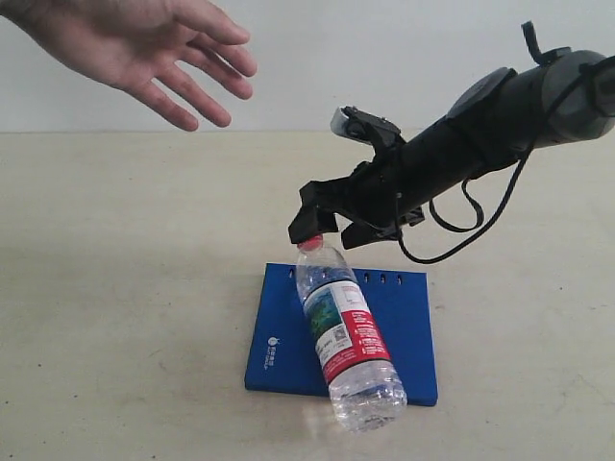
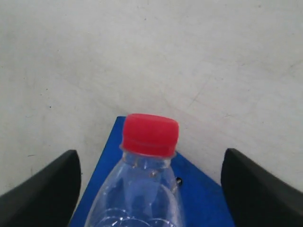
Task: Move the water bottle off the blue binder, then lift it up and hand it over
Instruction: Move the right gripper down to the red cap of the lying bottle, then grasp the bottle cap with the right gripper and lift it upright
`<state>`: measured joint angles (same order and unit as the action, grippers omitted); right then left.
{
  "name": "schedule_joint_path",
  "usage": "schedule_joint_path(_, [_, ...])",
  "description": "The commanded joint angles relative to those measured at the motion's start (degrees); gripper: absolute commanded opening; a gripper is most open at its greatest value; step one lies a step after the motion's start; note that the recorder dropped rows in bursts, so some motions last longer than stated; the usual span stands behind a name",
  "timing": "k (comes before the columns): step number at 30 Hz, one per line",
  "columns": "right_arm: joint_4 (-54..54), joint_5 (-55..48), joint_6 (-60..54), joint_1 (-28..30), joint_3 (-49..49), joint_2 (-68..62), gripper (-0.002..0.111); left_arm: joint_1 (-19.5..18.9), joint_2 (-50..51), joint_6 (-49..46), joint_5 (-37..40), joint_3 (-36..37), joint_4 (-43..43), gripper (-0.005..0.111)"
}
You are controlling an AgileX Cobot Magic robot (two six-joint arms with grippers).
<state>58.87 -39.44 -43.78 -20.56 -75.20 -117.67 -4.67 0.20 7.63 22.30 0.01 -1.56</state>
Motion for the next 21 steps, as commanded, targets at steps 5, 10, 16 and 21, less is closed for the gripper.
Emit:
schedule_joint_path(5, [-0.3,1.7,-0.7,0.0,-0.3,-1.0,0.050,0.3,-0.2,-0.2,-0.5,0.0,-0.3,0.005])
schedule_joint_path(10, [-0.3,0.0,-0.7,0.0,-0.3,-3.2,0.050,0.3,-0.2,-0.2,-0.5,0.0,-0.3,0.005])
schedule_joint_path(16, [-0.3,-0.1,-2.9,0.0,-0.3,-4.1,0.050,0.3,-0.2,-0.2,-0.5,0.0,-0.3,0.005])
schedule_joint_path(21, [-0.3,-0.5,-3.3,0.0,-0.3,-4.1,0.036,0.3,-0.2,-0.2,-0.5,0.0,-0.3,0.005])
